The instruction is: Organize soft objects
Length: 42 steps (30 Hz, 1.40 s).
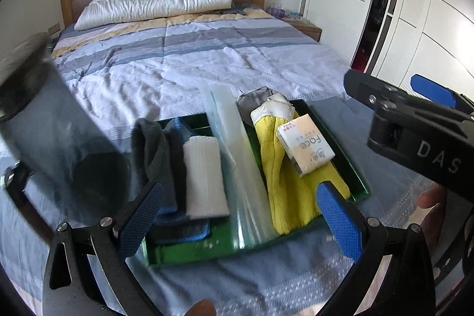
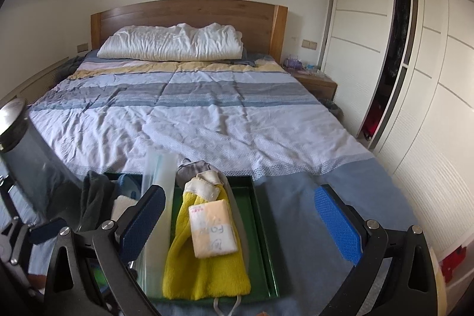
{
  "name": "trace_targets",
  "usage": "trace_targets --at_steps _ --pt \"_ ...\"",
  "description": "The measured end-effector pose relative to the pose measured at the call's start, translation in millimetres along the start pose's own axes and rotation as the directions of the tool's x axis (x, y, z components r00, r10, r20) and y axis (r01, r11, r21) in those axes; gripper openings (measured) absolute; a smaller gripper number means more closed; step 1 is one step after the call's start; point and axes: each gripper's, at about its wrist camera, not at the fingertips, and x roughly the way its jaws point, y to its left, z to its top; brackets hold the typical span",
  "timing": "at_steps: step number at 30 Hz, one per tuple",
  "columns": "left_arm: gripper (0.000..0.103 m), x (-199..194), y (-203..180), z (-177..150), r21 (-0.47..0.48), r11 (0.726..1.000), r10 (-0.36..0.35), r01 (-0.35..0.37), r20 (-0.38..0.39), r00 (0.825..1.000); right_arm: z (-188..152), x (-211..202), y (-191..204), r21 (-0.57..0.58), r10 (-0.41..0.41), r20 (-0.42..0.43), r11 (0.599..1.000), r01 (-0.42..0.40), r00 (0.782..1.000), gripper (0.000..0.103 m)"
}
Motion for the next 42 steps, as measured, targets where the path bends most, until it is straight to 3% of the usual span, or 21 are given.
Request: trace_targets --at_steps 5,11,24,36,42 --pt "0.101 -40.1 15.9 -19.7 0.007 1.0 0.004 -0.004 0.042 0.999 -13.1 -38.5 7.0 0.002 0.004 0.009 1.0 -0.004 1.0 0.103" --pt "0.101 -86.4 53.6 -44.3 -0.03 1.0 0.009 -0.008 0.037 0.999 -30.1 -93.6 26.4 -0.009 0.002 0.005 1.0 -0.002 1.0 0.103" --pt "0.101 -182.1 134.7 -98.6 -0.085 0.992 0.1 -0.094 0.07 0.993 -79.0 -213.6 120.5 -0.109 0.098 -0.002 0.989 -0.098 0.995 0.103" --pt "0.101 -252.3 182.0 -153.2 -0.139 0.976 0.18 -0.167 0.093 0.979 -116.5 -295.9 180.0 -0.17 0.163 -0.004 0.972 -0.161 0.987 0.103" --pt "0.101 -290.8 185.7 -165.4 -0.149 0.969 0.219 -0.195 0.164 0.962 -124.7 -326.0 191.9 -0.196 0.166 0.009 0.967 -0.161 0.986 0.103"
